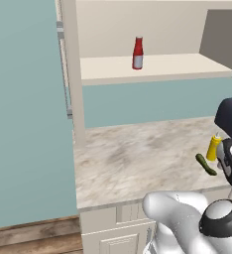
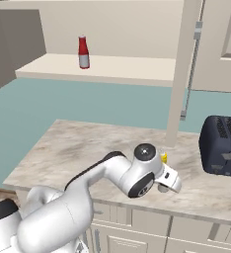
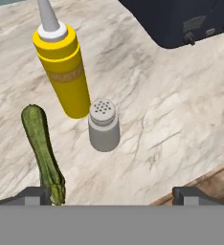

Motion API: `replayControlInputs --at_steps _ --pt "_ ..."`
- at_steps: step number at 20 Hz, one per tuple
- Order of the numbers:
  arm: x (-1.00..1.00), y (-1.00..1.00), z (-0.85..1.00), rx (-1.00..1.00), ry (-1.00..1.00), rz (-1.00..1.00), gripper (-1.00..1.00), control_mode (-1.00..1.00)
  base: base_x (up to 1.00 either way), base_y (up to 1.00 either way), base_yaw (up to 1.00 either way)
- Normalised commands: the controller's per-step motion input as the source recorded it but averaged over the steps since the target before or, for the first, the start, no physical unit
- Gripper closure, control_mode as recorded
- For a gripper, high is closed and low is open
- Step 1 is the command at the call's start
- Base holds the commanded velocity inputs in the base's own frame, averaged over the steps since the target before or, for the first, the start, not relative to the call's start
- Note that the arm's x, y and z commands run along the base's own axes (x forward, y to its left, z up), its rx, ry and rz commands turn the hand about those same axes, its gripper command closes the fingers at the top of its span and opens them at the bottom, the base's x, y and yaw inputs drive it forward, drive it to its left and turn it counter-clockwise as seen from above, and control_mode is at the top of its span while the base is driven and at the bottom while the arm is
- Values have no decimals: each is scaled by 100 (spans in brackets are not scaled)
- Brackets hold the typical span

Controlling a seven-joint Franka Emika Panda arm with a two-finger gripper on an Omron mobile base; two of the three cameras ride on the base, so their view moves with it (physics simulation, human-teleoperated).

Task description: There are various items on the counter. Only move the condiments/shakers into the cabinet.

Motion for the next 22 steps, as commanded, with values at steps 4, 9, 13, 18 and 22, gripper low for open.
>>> replayControlInputs --at_steps 4,9,13,18,22 --pt "7 -24 -6 0 0 2 -100 -100 0 0 0" --pt "15 -1 -2 0 0 0 -100 -100 0 0 0" --pt "14 4 0 0 0 0 -100 -100 0 0 0" --pt "3 2 0 0 -2 0 -100 -100 0 0 0" --pt "0 0 0 0 -1 0 -100 -100 0 0 0"
